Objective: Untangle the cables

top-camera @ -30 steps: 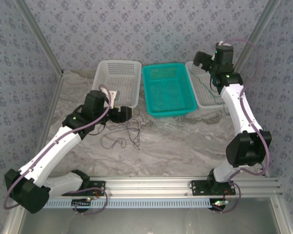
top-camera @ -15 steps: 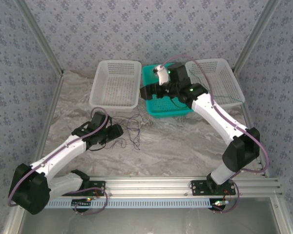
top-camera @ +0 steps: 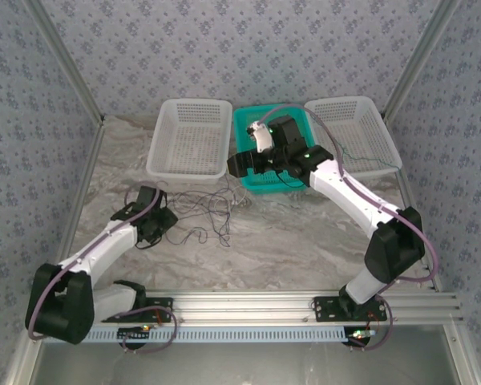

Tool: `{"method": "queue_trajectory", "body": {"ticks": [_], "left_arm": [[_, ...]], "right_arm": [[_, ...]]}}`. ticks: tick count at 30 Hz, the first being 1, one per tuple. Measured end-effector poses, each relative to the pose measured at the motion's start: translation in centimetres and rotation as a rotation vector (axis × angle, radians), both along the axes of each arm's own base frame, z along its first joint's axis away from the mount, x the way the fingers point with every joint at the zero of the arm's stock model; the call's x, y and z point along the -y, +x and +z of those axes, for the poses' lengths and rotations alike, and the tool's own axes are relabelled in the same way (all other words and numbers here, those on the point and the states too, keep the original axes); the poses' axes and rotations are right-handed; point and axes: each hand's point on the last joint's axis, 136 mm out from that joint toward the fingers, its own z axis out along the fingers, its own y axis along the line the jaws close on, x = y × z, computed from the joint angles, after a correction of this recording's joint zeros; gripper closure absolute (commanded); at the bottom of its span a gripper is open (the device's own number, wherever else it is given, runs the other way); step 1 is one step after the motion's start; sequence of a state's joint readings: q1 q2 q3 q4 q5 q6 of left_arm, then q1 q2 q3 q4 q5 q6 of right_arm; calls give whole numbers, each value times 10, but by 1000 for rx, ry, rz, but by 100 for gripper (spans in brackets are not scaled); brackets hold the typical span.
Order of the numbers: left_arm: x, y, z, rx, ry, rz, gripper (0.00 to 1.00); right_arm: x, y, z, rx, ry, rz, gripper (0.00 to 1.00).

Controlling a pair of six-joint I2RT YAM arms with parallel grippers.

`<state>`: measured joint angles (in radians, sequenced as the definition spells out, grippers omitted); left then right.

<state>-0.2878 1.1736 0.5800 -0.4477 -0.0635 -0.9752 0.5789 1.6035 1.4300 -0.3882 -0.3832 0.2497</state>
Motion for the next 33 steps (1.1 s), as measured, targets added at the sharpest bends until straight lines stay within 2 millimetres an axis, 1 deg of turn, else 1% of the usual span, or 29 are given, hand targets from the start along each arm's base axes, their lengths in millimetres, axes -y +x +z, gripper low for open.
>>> {"method": "queue_trajectory", "body": {"ticks": [3,6,8,10,12,13,15,18,19,23,25,27,29,33], "left_arm": [[8,3,-7,-5,-29,-38,39],[16,2,-13,-11,-58,-79,42],[20,1,-18,-19,-64,-113,44],[21,-1,-23,-33,-59,-139,48],[20,-1,-26,-40,-45,-156,57],[18,-2,-27,-45,-40,-160,64],[16,-3,-29,-51,-29,-166,80],[16,-3,-31,-53,-24,-175,96],[16,-3,-31,-51,-25,-180,100],[19,-3,-27,-38,-35,-197,100],[22,-2,-17,-6,-47,-217,100],[24,0,2,62,-56,-243,100],[25,2,26,144,-58,-262,100],[29,10,81,317,-75,-297,100]], "right_arm": [[-3,4,1,-2,4,0,5],[-6,5,-2,-9,4,6,5],[-7,4,-3,-13,2,9,5],[-9,3,-4,-15,2,12,5],[-10,2,-4,-17,3,13,5],[-10,2,-4,-17,3,14,5],[-11,2,-4,-21,5,13,5],[-12,3,-5,-23,5,13,5],[-13,3,-5,-26,6,12,5],[-18,-1,-5,-24,10,31,5],[-26,-5,-4,-4,18,63,5],[-37,-15,-8,34,20,114,5],[-48,-29,-20,70,5,172,5],[-75,-60,-53,182,-26,294,5]]}}
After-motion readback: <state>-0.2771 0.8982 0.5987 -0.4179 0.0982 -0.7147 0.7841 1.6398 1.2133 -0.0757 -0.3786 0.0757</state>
